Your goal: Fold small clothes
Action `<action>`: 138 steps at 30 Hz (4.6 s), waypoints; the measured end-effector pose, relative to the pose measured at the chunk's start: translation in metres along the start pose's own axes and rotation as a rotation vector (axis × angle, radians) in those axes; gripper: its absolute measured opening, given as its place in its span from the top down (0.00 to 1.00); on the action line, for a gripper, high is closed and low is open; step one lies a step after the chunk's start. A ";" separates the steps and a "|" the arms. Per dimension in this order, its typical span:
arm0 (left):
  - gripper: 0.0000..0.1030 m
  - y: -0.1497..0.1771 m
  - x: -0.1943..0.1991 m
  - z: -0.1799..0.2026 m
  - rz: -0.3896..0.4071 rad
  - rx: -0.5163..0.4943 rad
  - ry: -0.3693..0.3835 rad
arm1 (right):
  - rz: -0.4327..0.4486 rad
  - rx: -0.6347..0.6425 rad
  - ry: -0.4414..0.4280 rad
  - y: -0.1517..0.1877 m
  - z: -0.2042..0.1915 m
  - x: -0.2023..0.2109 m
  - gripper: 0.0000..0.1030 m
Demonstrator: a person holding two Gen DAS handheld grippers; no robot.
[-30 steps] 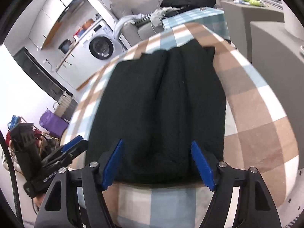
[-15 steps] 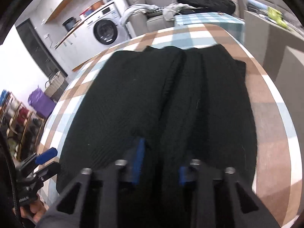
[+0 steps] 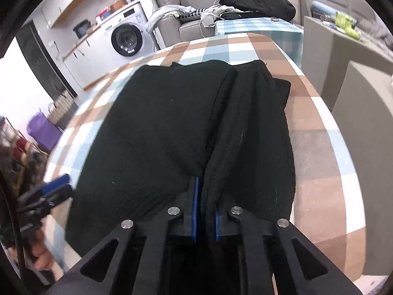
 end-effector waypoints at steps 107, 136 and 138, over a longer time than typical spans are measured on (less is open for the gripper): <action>0.40 -0.014 0.030 -0.085 0.074 0.125 -0.107 | 0.012 0.051 -0.190 -0.097 -0.070 -0.083 0.92; 0.40 0.014 0.034 -0.082 0.034 0.104 -0.126 | -0.041 -0.014 -0.327 0.063 -0.095 0.014 0.93; 0.40 0.017 0.038 -0.082 0.037 0.099 -0.129 | 0.042 0.042 -0.355 0.058 -0.108 0.037 0.93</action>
Point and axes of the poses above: each gripper's, at about its wrist camera, not at the fingertips, and x roughly against the way its jaws point, z to its right, y to its underside, the point moved 5 cm from there along -x, roughly the way its jaws point, and after that the axes turned 10 degrees about -y, right-handed, at the moved point
